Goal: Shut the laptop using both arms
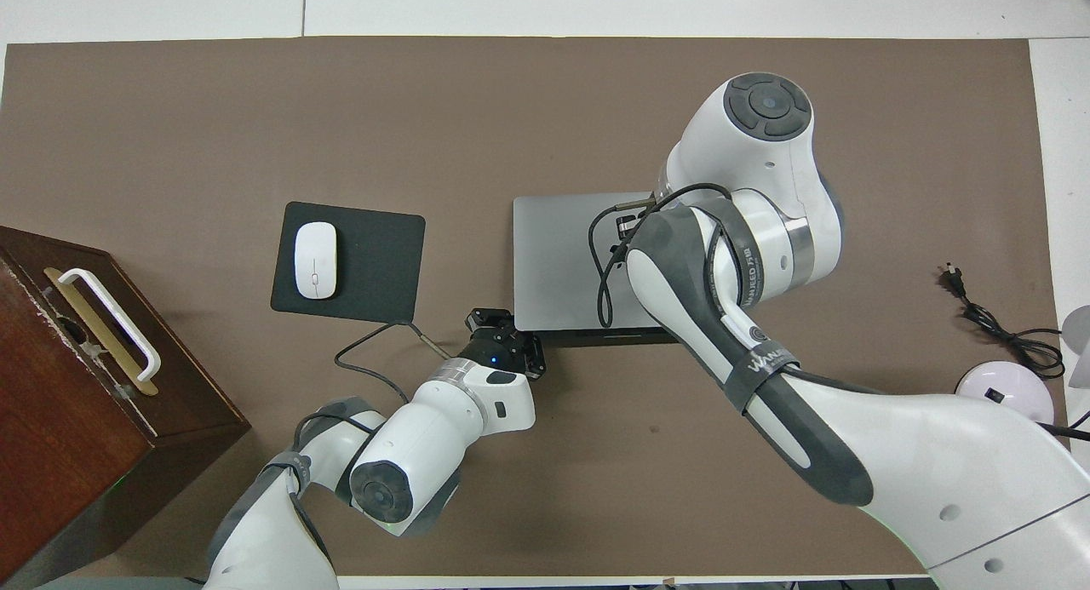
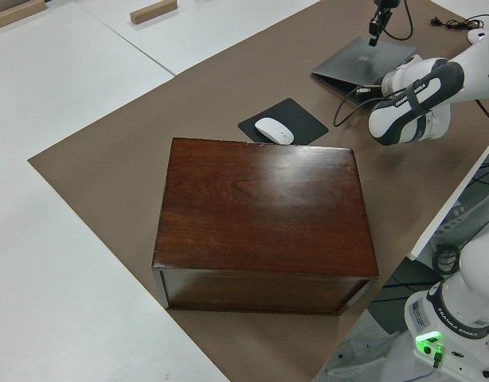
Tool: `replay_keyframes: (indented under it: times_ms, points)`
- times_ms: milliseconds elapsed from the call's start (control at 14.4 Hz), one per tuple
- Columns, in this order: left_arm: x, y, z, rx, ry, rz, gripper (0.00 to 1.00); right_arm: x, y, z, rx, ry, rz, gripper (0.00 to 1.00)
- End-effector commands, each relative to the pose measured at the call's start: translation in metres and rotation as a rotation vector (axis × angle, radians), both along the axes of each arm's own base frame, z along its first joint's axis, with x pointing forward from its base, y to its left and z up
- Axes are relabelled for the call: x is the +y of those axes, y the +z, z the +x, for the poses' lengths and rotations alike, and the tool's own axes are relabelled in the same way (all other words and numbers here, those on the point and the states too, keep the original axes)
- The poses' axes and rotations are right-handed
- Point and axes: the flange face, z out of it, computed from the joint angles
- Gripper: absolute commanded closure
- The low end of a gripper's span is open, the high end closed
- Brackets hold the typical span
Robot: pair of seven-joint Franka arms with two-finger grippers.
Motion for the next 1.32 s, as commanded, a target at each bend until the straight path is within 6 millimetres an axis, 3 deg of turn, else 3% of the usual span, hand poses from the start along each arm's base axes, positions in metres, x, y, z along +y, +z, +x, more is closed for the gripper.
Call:
replay_keyframes:
  times_ms: [0,487,975,1044,1184,1253]
  points:
    - [0.019,-0.05,-0.008,0.089,0.012,0.083,1.0,0.0,0.023,-0.005,0.005,-0.023,0.004,1.0]
    - [0.013,-0.039,-0.009,0.11,0.073,0.023,1.0,-0.006,0.08,-0.02,-0.027,-0.015,-0.018,1.0]
    - [0.011,-0.019,-0.009,0.098,0.083,-0.005,1.0,-0.029,0.15,-0.043,-0.072,-0.013,-0.047,1.0]
    - [0.011,-0.016,-0.01,0.1,0.083,-0.005,1.0,-0.03,0.157,-0.046,-0.076,-0.014,-0.046,0.9]
    - [0.013,-0.008,-0.011,0.107,0.084,0.001,1.0,-0.029,0.165,-0.051,-0.082,-0.012,-0.045,0.57]
    - [0.013,-0.003,-0.011,0.116,0.084,0.007,1.0,-0.029,0.168,-0.052,-0.085,-0.012,-0.044,0.51]
